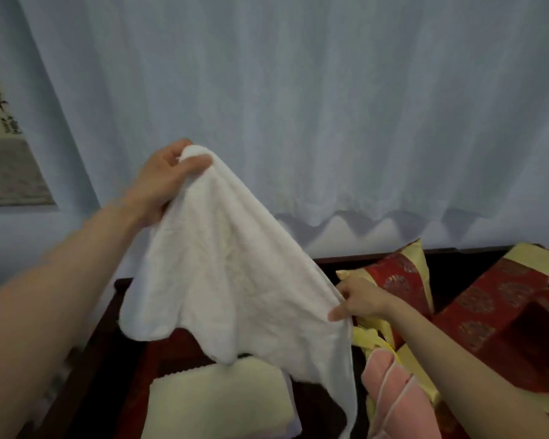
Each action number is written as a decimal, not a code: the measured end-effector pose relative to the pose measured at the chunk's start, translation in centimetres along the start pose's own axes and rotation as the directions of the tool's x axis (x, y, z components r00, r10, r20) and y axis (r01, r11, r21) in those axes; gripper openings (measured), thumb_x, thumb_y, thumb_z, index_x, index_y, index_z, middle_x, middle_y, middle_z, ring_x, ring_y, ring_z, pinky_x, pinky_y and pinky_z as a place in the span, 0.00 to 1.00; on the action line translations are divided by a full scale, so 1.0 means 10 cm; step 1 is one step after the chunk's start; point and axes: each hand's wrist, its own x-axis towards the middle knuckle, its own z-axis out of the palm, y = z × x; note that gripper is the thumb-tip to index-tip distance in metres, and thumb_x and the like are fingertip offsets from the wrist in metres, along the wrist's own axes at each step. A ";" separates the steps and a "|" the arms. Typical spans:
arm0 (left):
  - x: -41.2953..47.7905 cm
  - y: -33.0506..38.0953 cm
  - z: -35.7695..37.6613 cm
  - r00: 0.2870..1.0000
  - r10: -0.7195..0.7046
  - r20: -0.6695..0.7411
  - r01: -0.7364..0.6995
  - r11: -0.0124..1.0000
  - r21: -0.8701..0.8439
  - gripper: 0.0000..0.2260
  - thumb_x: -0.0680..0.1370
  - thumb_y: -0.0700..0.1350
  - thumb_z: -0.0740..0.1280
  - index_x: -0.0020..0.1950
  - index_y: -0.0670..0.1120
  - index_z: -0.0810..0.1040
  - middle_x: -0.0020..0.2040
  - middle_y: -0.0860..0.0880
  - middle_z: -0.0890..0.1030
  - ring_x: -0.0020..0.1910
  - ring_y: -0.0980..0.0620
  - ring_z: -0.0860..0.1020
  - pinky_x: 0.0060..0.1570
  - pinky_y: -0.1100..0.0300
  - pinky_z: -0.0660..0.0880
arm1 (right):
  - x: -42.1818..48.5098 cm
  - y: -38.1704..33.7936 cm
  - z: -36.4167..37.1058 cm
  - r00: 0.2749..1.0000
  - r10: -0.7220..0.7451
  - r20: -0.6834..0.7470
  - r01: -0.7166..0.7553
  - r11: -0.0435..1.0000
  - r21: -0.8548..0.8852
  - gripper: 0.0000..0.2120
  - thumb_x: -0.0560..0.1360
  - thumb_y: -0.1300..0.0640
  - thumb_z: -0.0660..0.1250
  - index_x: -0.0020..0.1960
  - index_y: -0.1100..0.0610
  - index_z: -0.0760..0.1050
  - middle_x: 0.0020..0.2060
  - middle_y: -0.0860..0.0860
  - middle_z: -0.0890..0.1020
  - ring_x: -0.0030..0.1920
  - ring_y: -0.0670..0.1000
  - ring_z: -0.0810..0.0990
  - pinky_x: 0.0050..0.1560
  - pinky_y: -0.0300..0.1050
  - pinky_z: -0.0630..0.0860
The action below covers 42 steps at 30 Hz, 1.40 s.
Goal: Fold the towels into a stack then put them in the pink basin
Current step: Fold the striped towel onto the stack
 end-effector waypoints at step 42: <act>-0.93 -0.81 0.55 0.831 -0.556 0.013 0.483 0.711 -0.510 0.04 0.74 0.37 0.69 0.48 0.41 0.79 0.44 0.46 0.84 0.45 0.51 0.82 0.47 0.57 0.81 | -0.01 -1.16 -0.12 0.855 -0.369 -0.366 0.119 0.825 -0.552 0.13 0.65 0.40 0.73 0.36 0.50 0.80 0.39 0.44 0.76 0.43 0.46 0.73 0.40 0.43 0.67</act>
